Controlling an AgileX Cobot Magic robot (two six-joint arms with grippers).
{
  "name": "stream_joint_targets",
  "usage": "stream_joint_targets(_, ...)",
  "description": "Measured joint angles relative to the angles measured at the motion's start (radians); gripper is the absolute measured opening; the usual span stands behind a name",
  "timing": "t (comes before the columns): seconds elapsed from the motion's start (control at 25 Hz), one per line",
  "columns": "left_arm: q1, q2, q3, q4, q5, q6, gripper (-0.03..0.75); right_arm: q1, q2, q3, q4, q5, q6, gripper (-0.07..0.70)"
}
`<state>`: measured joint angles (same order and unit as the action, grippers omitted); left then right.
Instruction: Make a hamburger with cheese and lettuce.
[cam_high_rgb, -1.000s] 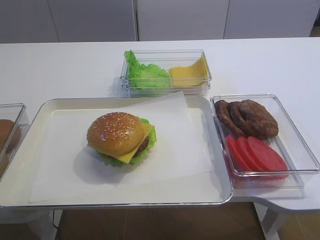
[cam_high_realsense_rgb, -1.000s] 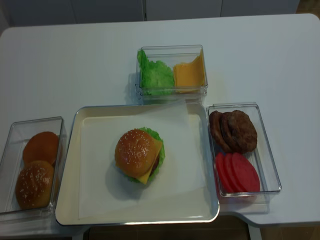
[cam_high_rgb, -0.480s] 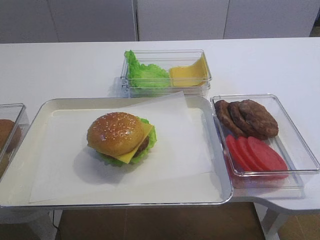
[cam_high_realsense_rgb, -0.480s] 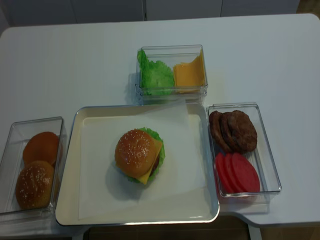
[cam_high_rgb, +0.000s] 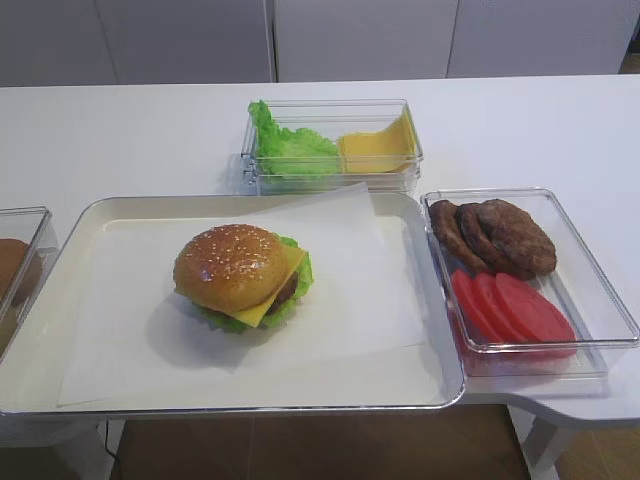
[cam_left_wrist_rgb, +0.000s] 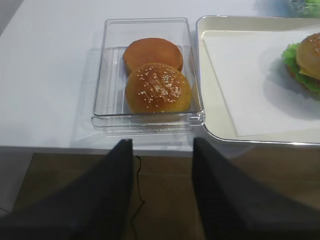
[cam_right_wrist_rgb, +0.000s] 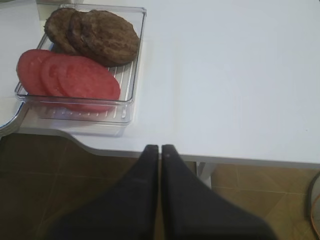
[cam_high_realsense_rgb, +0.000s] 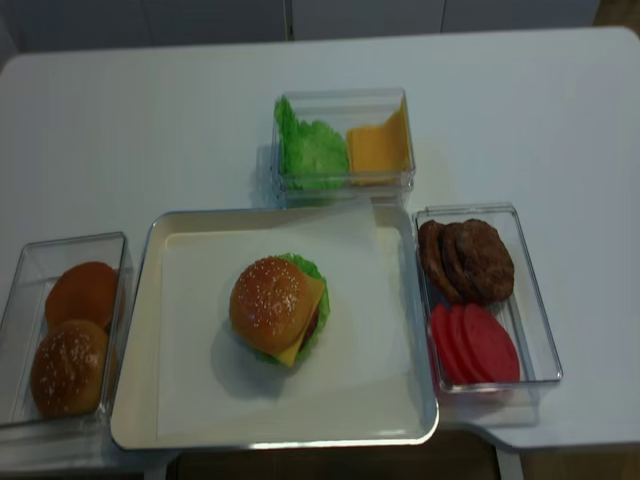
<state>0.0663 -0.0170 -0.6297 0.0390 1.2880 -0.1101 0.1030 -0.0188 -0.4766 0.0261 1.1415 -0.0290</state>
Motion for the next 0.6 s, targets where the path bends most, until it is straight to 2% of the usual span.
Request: stream_joint_targets(0.6,0.0,0.0,0.092,0.013,-0.006,0.002,0.293,0.0,0.0,0.0,0.0,0.0,-0.002,0.007)
